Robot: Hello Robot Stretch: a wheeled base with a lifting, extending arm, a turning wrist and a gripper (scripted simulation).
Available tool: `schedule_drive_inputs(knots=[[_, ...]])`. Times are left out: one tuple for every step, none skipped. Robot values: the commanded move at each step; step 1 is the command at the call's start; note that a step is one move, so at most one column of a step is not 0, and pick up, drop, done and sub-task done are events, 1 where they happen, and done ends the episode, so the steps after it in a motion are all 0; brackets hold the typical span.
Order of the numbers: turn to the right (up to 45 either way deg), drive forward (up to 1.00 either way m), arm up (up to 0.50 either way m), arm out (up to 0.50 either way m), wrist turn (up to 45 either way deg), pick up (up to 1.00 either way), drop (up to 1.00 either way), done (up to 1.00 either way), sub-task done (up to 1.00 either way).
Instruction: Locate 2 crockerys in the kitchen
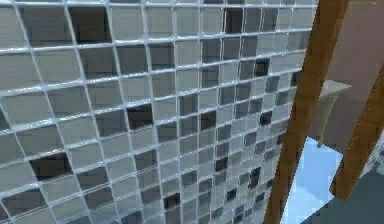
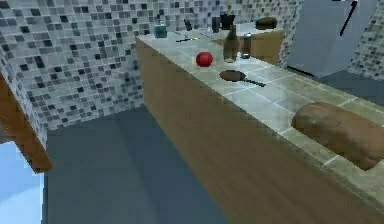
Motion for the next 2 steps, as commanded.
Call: schedule_drive_inputs(knots=[[45.0,0.00,0.00,0.00,0.0,0.00,0.00,0.00,0.00],[45.0,0.00,0.00,0.00,0.0,0.00,0.00,0.00,0.00]])
